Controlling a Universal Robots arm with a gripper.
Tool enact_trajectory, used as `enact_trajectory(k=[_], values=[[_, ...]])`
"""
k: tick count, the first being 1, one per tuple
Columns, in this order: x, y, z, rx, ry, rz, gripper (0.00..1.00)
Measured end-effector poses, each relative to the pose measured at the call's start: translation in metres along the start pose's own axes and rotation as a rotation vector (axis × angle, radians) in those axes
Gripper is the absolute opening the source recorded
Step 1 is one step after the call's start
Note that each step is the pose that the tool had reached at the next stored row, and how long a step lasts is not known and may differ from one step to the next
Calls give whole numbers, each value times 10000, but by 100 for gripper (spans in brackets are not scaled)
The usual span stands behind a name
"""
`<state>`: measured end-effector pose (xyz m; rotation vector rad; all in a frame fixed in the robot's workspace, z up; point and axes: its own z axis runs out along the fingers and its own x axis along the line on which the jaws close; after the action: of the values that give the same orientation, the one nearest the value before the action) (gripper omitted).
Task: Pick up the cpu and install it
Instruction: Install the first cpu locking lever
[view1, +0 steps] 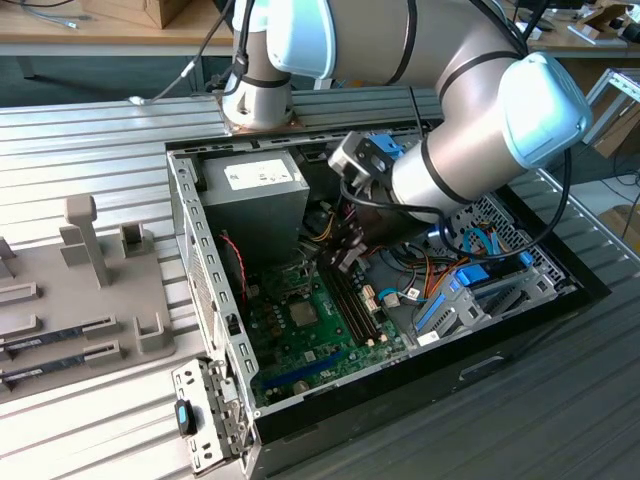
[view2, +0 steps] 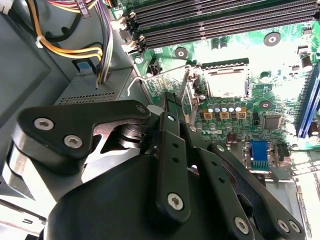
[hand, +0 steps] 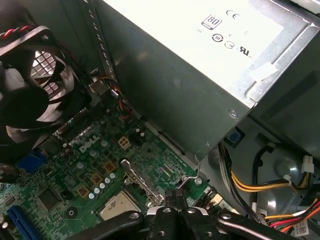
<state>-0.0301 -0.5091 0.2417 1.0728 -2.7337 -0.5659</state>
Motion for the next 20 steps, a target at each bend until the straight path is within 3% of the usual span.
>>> enact_trajectory(k=[20], values=[[44,-37,-34,0,13,-32,11]])
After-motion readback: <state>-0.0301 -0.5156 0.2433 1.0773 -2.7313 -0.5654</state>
